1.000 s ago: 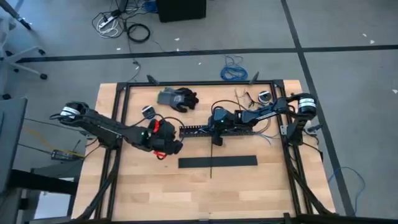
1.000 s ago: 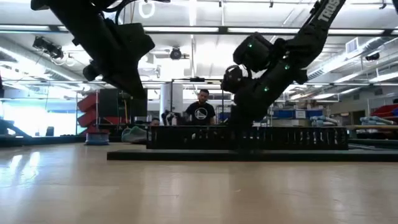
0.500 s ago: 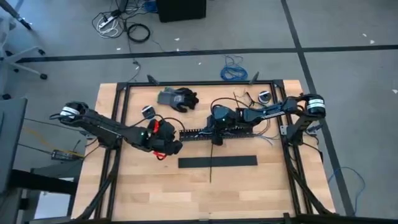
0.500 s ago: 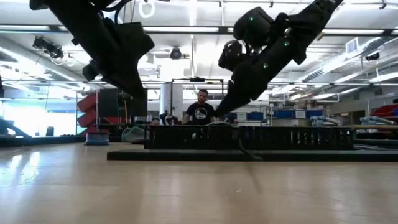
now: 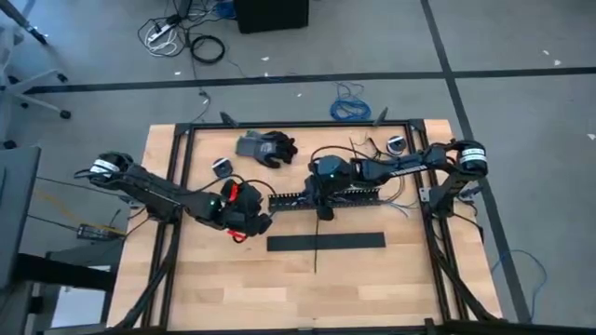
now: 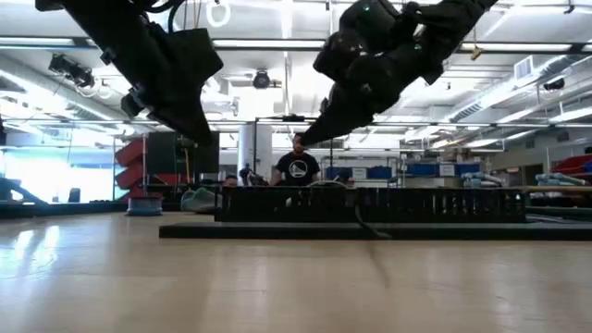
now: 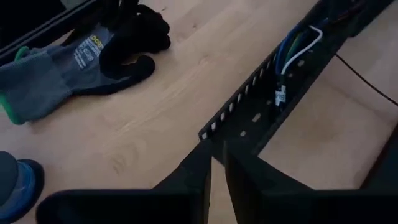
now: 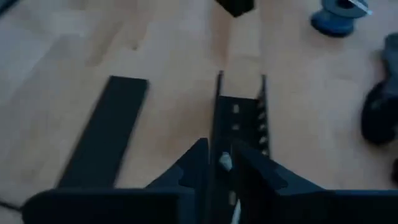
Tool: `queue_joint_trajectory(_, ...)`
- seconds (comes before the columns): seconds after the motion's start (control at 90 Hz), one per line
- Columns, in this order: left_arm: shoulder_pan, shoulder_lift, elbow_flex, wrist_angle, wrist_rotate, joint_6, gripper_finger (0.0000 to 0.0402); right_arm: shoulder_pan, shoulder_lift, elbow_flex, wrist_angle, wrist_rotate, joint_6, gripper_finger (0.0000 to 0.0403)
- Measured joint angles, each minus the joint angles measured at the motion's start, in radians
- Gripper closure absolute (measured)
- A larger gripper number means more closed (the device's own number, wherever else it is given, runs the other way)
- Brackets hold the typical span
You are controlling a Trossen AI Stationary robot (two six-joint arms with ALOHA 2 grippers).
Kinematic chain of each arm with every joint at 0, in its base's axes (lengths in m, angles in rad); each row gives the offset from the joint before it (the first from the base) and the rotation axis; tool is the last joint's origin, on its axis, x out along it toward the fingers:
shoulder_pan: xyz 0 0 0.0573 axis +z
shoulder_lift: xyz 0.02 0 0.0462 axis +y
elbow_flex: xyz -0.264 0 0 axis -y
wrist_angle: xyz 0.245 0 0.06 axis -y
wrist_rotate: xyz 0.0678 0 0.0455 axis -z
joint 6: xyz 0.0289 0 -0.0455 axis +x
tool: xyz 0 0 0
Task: Ziptie cables
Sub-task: Put the ziptied wire cables into the black cable duct
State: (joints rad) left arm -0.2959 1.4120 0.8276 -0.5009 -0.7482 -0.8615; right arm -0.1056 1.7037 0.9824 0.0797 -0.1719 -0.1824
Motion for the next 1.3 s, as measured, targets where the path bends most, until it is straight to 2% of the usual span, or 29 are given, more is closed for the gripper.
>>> queue_joint_trajectory(0.122,-0.003,0.0,0.0,-0.001,0.001,0.013,0.0367,-0.001,0.081,0.051,-0.049,0.0,-0.006,0.0318)
queue_joint_trajectory(0.278,-0.017,0.0,0.0,0.003,-0.006,0.015,0.0367,0.005,0.132,0.097,-0.106,0.134,-0.007,0.0329)
queue_joint_trajectory(0.367,-0.026,0.0,0.0,0.005,-0.008,0.015,0.0367,0.005,0.136,0.099,-0.123,0.16,-0.013,0.0342)
queue_joint_trajectory(0.756,-0.028,0.0,0.0,0.002,-0.014,0.018,0.0367,-0.003,0.172,0.101,-0.15,0.17,-0.004,0.0398)
queue_joint_trajectory(1.078,-0.028,0.0,0.0,0.001,-0.013,0.019,0.0367,0.003,0.284,0.163,-0.112,0.08,0.045,0.0401)
queue_joint_trajectory(1.3,-0.028,0.0,0.0,0.0,-0.013,0.019,0.0367,0.029,0.256,0.228,-0.169,0.061,0.051,0.0387)
